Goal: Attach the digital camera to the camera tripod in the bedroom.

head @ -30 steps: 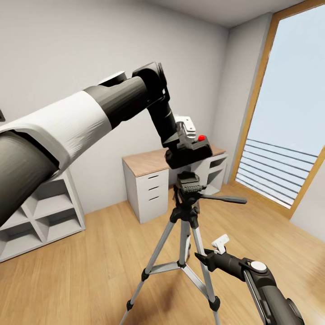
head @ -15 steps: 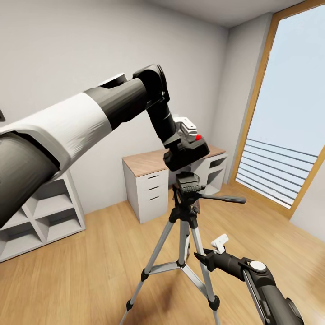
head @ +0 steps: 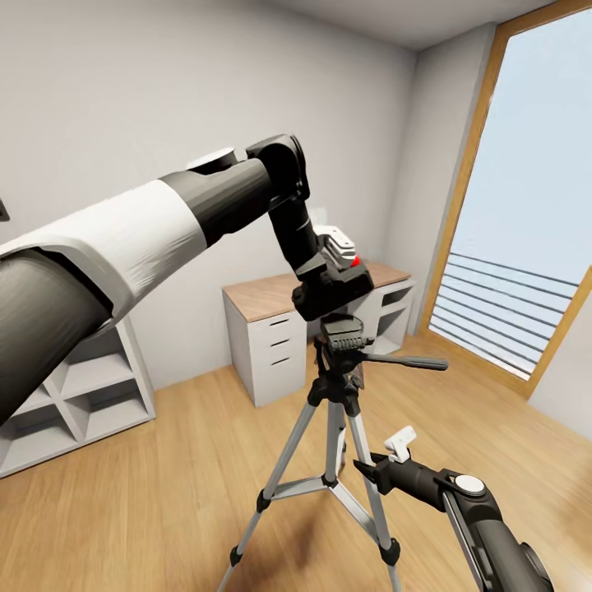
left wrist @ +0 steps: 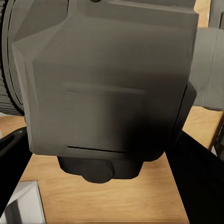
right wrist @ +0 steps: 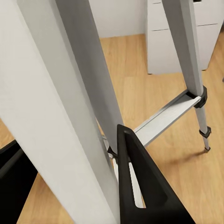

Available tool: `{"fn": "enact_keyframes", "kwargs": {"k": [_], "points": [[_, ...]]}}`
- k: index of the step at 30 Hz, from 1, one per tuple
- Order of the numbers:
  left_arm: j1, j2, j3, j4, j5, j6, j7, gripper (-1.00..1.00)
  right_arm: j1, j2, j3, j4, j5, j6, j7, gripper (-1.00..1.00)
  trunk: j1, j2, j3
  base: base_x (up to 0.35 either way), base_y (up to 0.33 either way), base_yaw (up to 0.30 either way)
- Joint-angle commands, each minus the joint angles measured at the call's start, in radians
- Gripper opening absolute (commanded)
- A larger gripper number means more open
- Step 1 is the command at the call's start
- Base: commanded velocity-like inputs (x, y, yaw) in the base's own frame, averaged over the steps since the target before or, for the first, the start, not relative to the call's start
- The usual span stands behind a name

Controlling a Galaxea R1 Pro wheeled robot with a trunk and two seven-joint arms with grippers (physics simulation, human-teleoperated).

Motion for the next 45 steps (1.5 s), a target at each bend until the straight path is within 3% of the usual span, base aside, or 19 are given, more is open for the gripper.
{"fn": "enact_keyframes", "kwargs": {"k": [1, 18, 26, 38, 45], "points": [[-0.001, 0.0, -0.003, -0.002, -0.007, 0.012, -0.008, -1.0, -0.001, 0.001, -0.001, 0.028, 0.048, 0.001, 0.006, -1.0, 0.001, -0.002, -0.003, 0.0, 0.0, 0.0], [0.007, 0.0, -0.014, -0.011, -0.003, 0.012, -0.008, -1.0, -0.001, 0.001, -0.001, 0.028, 0.05, 0.002, 0.006, -1.0, 0.001, -0.002, -0.003, 0.0, 0.0, 0.0], [-0.004, 0.0, -0.022, -0.011, 0.091, 0.012, -0.008, -1.0, -0.001, 0.001, -0.001, 0.028, 0.05, 0.003, 0.006, -1.0, 0.001, -0.002, -0.003, 0.0, 0.0, 0.0], [-0.013, 0.0, -0.049, -0.012, 0.158, 0.012, -0.008, -1.0, -0.001, 0.001, -0.001, 0.028, 0.05, 0.003, 0.006, -1.0, 0.001, -0.002, -0.003, 0.0, 0.0, 0.0], [-0.013, 0.0, -0.106, -0.012, 0.203, 0.012, -0.008, -1.0, -0.001, 0.001, -0.001, 0.028, 0.05, 0.003, 0.006, -1.0, 0.001, -0.002, -0.003, 0.0, 0.0, 0.0]]}}
